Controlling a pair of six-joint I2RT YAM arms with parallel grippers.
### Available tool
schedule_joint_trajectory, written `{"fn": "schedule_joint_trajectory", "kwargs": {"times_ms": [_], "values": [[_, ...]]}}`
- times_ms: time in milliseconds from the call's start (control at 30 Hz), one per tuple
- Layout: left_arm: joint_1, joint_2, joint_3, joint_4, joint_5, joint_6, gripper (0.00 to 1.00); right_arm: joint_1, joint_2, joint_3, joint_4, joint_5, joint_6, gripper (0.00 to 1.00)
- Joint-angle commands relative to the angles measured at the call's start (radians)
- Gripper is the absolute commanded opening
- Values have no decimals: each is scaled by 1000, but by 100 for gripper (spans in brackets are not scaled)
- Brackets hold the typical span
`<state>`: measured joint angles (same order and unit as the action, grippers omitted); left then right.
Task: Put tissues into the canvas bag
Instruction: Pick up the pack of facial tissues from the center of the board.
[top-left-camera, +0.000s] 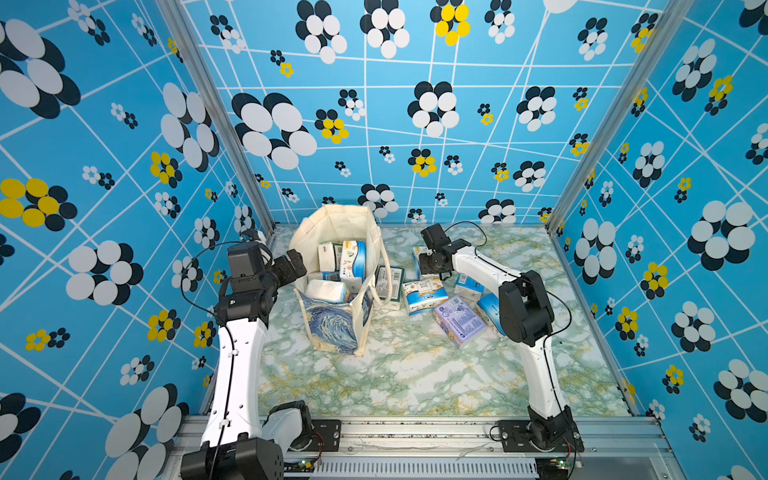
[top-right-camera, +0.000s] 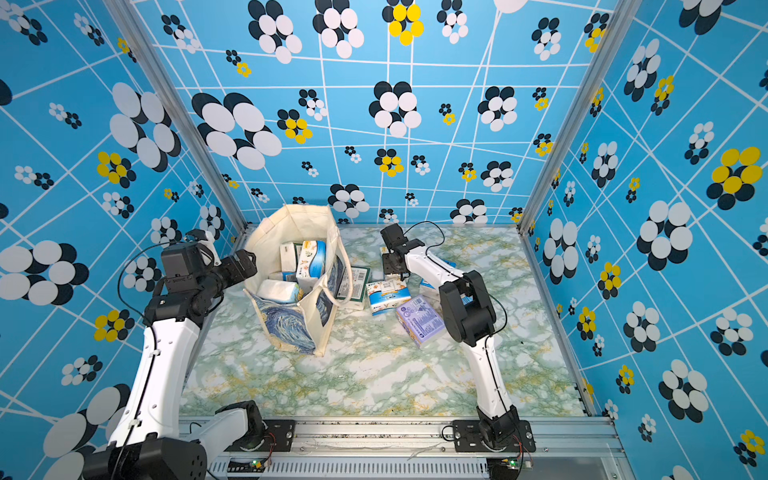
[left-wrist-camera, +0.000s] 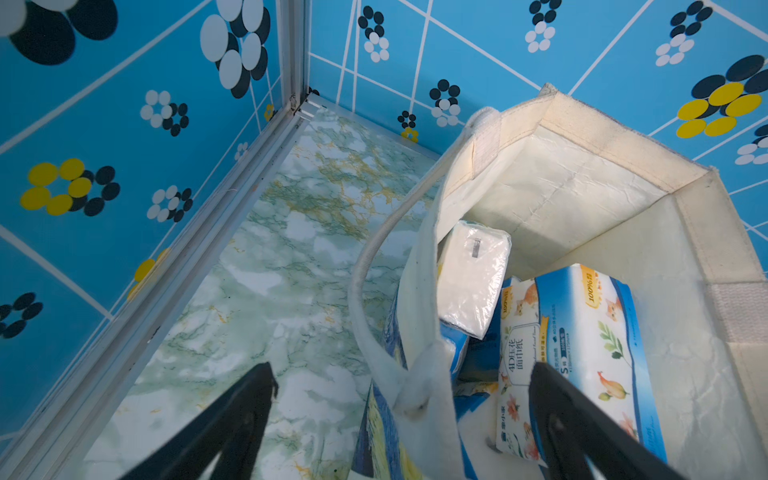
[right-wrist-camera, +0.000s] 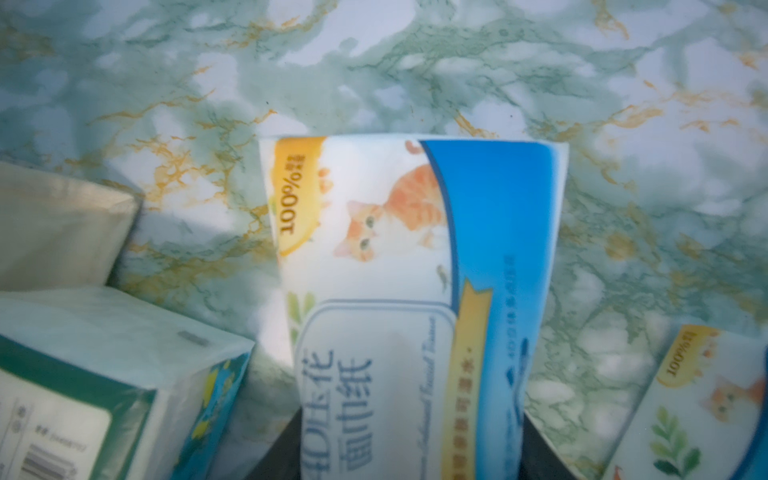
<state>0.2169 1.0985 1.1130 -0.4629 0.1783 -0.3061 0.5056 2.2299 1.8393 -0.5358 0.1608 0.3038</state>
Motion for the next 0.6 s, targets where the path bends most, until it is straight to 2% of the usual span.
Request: {"fn": "schedule_joint_trajectory", "kwargs": {"times_ms": [0, 200, 300, 433, 500, 567], "values": [[12, 14, -15, 122, 82, -16, 98, 4, -173, -56, 50, 53, -5, 51], [22, 59, -16, 206, 128, -15, 90, 5, -404, -149, 169, 50, 5, 48], [22, 93, 1, 192, 116, 6, 89, 11, -507, -192, 260, -22, 33, 48], [26, 121, 6, 178, 104, 29, 87, 48, -596, -224, 406, -178, 76, 48], [25, 127, 5, 175, 105, 37, 77, 79, -604, -209, 462, -252, 97, 48], [26, 128, 3, 173, 114, 42, 56, 122, -592, -172, 507, -314, 114, 48]]}}
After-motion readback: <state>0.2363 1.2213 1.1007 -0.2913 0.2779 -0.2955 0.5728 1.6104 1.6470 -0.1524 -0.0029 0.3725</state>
